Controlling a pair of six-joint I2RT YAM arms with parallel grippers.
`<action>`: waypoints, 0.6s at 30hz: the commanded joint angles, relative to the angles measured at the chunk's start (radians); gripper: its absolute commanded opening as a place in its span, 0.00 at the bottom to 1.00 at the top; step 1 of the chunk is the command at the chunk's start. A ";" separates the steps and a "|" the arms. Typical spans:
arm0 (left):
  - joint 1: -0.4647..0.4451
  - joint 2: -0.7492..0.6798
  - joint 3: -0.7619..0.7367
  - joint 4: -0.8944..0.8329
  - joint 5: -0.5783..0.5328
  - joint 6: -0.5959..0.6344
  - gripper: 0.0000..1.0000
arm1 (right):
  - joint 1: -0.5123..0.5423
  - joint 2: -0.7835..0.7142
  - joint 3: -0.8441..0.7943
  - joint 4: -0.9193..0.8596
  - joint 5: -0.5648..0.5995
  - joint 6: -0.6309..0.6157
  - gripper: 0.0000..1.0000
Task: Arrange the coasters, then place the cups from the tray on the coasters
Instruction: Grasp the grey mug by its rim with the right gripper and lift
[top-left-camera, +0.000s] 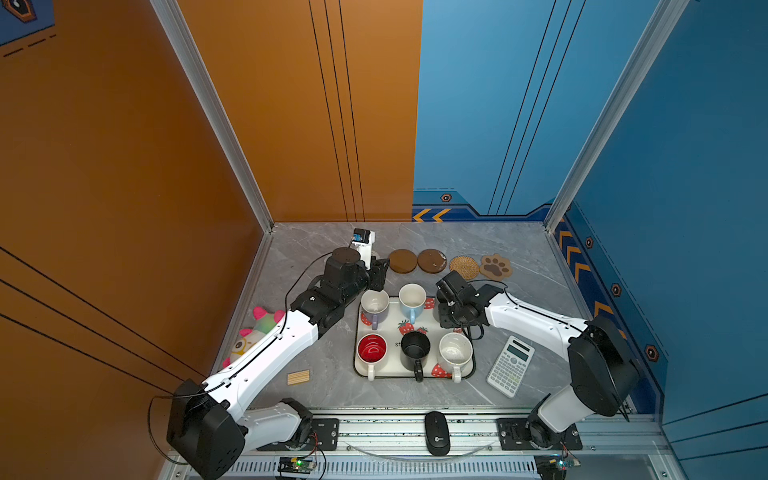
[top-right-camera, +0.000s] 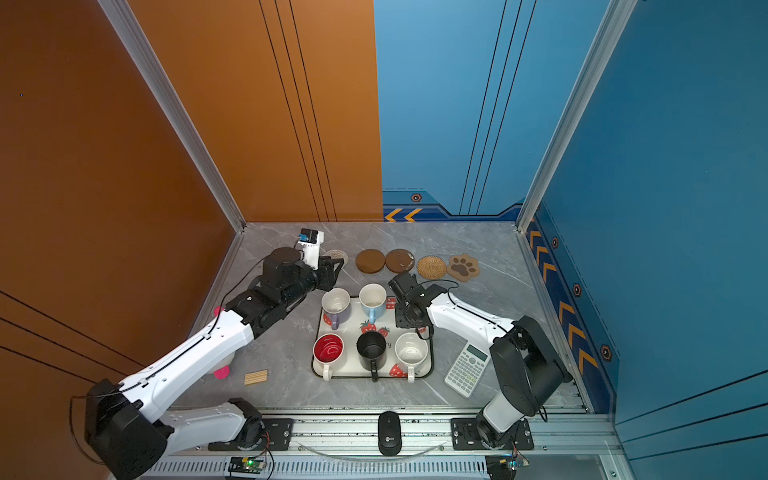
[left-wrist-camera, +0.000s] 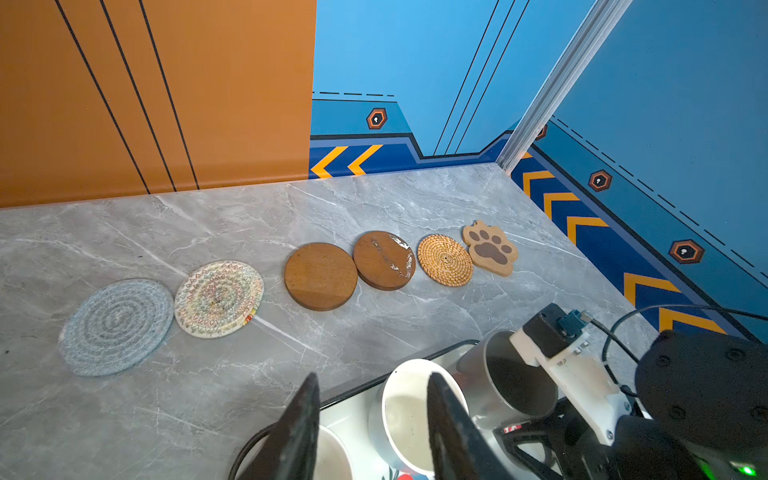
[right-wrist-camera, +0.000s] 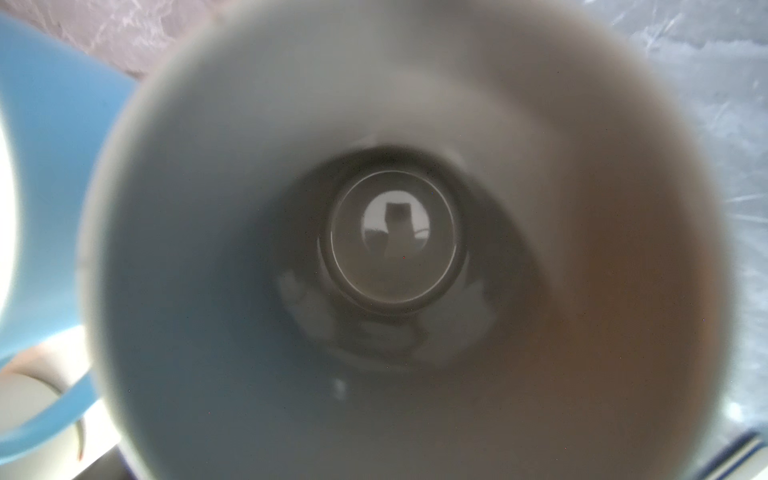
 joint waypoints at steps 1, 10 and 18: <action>0.006 -0.007 -0.006 0.006 0.019 0.012 0.43 | 0.007 0.006 0.025 -0.007 0.029 -0.004 0.20; 0.008 -0.005 -0.002 0.007 0.022 0.012 0.43 | 0.013 -0.005 0.038 -0.029 0.057 -0.017 0.00; 0.008 -0.004 -0.004 0.010 0.023 0.012 0.43 | 0.027 -0.026 0.100 -0.103 0.157 -0.056 0.00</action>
